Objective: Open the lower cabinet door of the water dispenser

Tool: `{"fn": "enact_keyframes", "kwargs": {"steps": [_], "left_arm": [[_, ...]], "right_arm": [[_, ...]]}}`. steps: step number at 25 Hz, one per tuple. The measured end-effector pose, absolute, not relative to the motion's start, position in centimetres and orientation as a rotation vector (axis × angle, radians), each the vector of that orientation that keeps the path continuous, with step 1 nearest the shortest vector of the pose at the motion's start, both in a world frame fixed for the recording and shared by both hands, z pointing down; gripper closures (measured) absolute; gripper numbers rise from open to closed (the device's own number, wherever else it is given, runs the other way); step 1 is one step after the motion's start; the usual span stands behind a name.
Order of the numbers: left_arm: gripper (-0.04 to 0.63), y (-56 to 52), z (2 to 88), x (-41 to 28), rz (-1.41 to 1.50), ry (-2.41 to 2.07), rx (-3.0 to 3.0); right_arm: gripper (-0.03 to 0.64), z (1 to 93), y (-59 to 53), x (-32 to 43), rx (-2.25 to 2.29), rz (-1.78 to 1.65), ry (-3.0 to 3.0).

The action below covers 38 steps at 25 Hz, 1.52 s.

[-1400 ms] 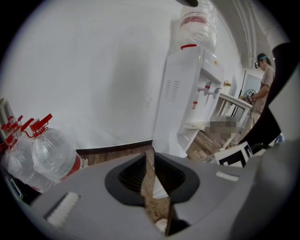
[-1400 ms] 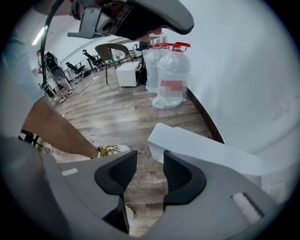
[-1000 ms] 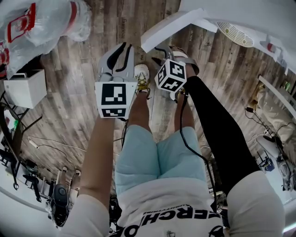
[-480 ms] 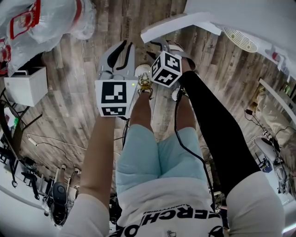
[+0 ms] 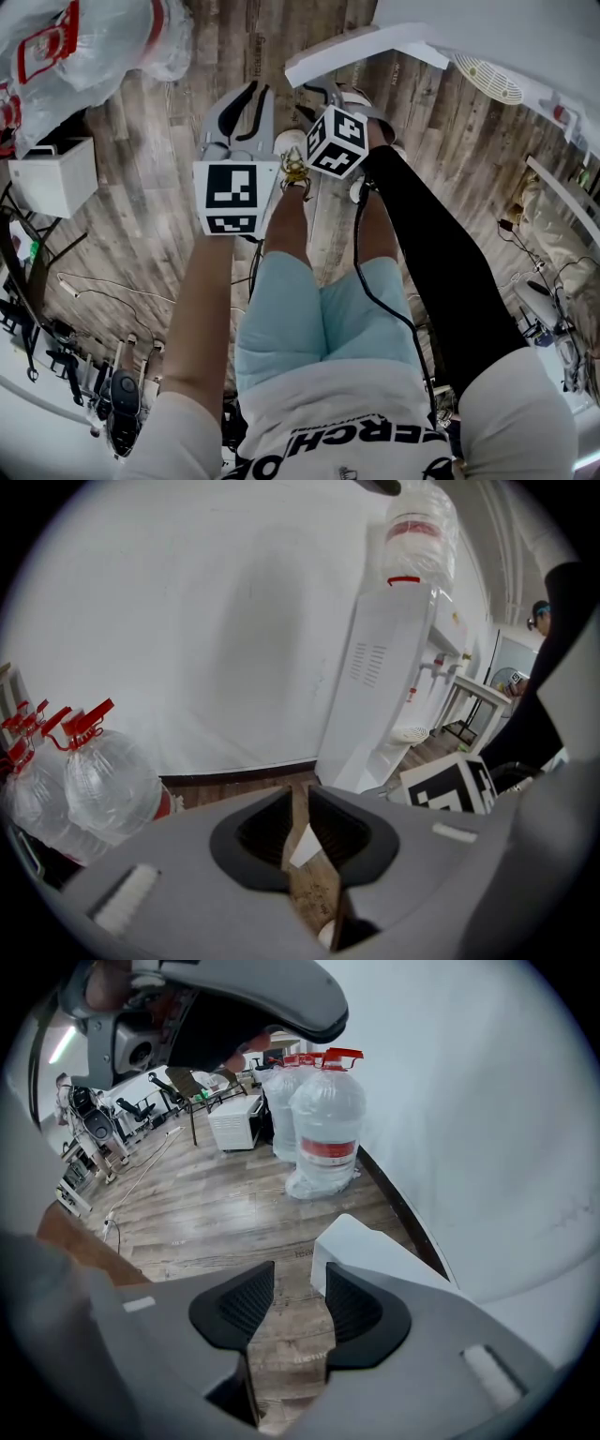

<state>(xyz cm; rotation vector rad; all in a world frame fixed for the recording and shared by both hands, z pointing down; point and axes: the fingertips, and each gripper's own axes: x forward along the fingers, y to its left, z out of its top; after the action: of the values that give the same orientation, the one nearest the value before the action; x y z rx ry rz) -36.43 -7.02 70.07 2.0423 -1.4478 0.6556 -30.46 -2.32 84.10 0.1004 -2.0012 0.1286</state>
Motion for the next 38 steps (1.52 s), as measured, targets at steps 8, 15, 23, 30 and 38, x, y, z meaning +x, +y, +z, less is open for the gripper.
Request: {"fn": "enact_keyframes", "kwargs": {"steps": [8,15,23,30,38], "left_arm": [[0.535,-7.0,70.1,-36.7,0.661,-1.446,2.047],[0.535,-6.7,70.2,-37.0,0.653,-1.446,2.037],[0.535,-6.7,70.0,-37.5,0.654,-1.454,2.041],[0.535,-6.2,70.4,-37.4,0.674,-1.441,2.048],[0.535,-5.8,70.5,-37.8,0.688,-1.432,2.049]], "right_arm": [[0.446,84.2,-2.2,-30.6,0.105,0.144,-1.998],[0.446,84.1,-2.2,-30.6,0.107,0.167,-1.994],[0.446,84.0,-2.2,-30.7,0.122,0.192,-1.995],[0.446,84.1,-2.1,-30.7,0.15,0.219,-1.986],[0.446,83.8,-2.2,-30.8,0.185,0.247,-1.979]]}}
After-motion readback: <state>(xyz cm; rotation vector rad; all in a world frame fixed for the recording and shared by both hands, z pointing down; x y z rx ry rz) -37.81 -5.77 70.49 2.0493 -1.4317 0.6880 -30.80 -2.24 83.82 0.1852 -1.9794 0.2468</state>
